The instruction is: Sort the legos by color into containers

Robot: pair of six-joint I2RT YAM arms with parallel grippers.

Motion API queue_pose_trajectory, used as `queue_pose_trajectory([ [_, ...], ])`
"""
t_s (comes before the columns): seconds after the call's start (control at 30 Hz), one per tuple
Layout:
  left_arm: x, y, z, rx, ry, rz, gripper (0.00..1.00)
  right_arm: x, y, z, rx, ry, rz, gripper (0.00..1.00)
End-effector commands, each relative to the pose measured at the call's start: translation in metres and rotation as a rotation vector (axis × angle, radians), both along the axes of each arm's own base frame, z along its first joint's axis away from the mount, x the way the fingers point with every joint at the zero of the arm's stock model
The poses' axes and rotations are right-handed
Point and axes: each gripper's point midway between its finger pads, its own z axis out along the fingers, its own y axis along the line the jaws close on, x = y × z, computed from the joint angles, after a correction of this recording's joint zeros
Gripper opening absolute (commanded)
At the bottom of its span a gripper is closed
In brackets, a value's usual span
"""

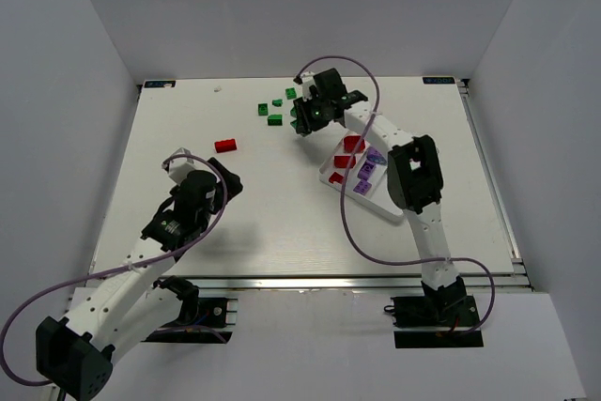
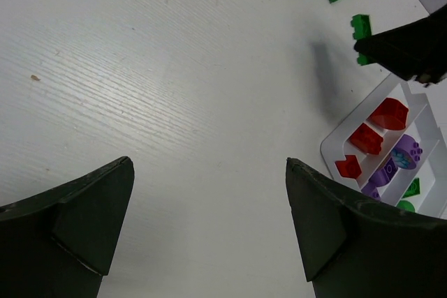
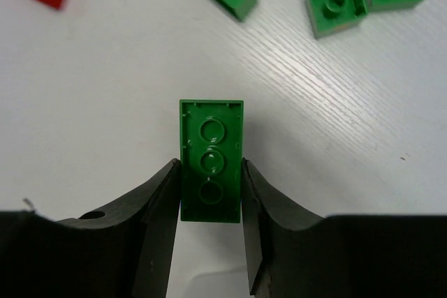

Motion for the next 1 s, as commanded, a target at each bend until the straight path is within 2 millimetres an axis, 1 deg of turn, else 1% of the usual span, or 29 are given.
queue_pose_trajectory([
  [0.0,0.006,-0.011,0.013,-0.052,-0.032,-0.031,0.98,-0.030,0.007,0.107,0.152,-0.127,0.255,0.00],
  [0.03,0.006,-0.014,0.012,-0.060,-0.027,-0.043,0.98,-0.040,0.001,0.123,0.152,-0.153,0.309,0.00],
  [0.07,0.006,-0.015,0.011,-0.061,-0.024,-0.049,0.98,-0.049,-0.003,0.125,0.154,-0.144,0.331,0.00],
  [0.13,0.006,-0.018,0.012,-0.064,-0.025,-0.062,0.98,-0.058,-0.017,0.134,0.159,-0.153,0.363,0.00],
  [0.17,0.007,-0.019,0.012,-0.067,-0.026,-0.068,0.98,-0.065,-0.024,0.152,0.169,-0.186,0.372,0.00],
  [0.2,0.007,-0.021,0.013,-0.070,-0.031,-0.080,0.98,-0.070,-0.035,0.143,0.162,-0.164,0.366,0.00],
  [0.23,0.008,-0.022,0.013,-0.072,-0.033,-0.084,0.98,-0.074,-0.042,0.146,0.161,-0.174,0.377,0.00],
  [0.27,0.009,-0.023,0.014,-0.075,-0.036,-0.086,0.98,-0.082,-0.050,0.161,0.169,-0.201,0.378,0.00],
  [0.3,0.010,-0.024,0.016,-0.075,-0.041,-0.091,0.98,-0.082,-0.061,0.161,0.168,-0.202,0.362,0.00],
  [0.33,0.010,-0.026,0.017,-0.080,-0.043,-0.100,0.98,-0.089,-0.070,0.150,0.162,-0.173,0.360,0.00],
  [0.37,0.011,-0.027,0.015,-0.079,-0.038,-0.103,0.98,-0.098,-0.077,0.161,0.169,-0.201,0.375,0.00],
  [0.4,0.011,-0.029,0.015,-0.081,-0.038,-0.109,0.98,-0.097,-0.089,0.159,0.163,-0.200,0.354,0.00],
  [0.43,0.012,-0.030,0.015,-0.084,-0.039,-0.113,0.98,-0.104,-0.098,0.148,0.157,-0.173,0.345,0.00],
  [0.47,0.012,-0.031,0.014,-0.084,-0.036,-0.117,0.98,-0.110,-0.105,0.155,0.165,-0.194,0.356,0.00],
  [0.5,0.013,-0.032,0.014,-0.087,-0.038,-0.120,0.98,-0.109,-0.118,0.153,0.163,-0.193,0.334,0.00],
  [0.53,0.013,-0.034,0.014,-0.090,-0.036,-0.127,0.98,-0.114,-0.127,0.143,0.159,-0.166,0.316,0.00],
  [0.57,0.013,-0.035,0.014,-0.095,-0.035,-0.129,0.98,-0.116,-0.135,0.148,0.160,-0.179,0.306,0.00],
  [0.6,0.013,-0.035,0.014,-0.097,-0.034,-0.131,0.98,-0.117,-0.147,0.145,0.159,-0.176,0.292,0.00],
  [0.63,0.013,-0.037,0.013,-0.102,-0.033,-0.136,0.98,-0.118,-0.155,0.144,0.160,-0.174,0.282,0.00],
  [0.67,0.013,-0.036,0.012,-0.102,-0.033,-0.136,0.98,-0.124,-0.161,0.141,0.167,-0.164,0.278,0.00],
  [0.7,0.013,-0.037,0.013,-0.105,-0.035,-0.140,0.98,-0.124,-0.175,0.138,0.156,-0.166,0.261,0.00],
  [0.73,0.013,-0.038,0.013,-0.106,-0.036,-0.139,0.98,-0.125,-0.182,0.137,0.153,-0.168,0.250,0.00],
  [0.77,0.012,-0.037,0.012,-0.108,-0.035,-0.140,0.98,-0.126,-0.195,0.136,0.148,-0.168,0.219,0.00],
  [0.87,0.012,-0.038,0.013,-0.114,-0.043,-0.143,0.98,-0.131,-0.212,0.135,0.130,-0.181,0.190,0.00],
  [0.9,0.013,-0.038,0.012,-0.115,-0.044,-0.143,0.98,-0.134,-0.224,0.130,0.117,-0.183,0.172,0.00],
  [0.93,0.013,-0.039,0.012,-0.117,-0.045,-0.146,0.98,-0.135,-0.229,0.124,0.106,-0.176,0.164,0.00],
  [0.97,0.013,-0.040,0.011,-0.117,-0.043,-0.148,0.98,-0.138,-0.234,0.123,0.092,-0.182,0.159,0.00],
])
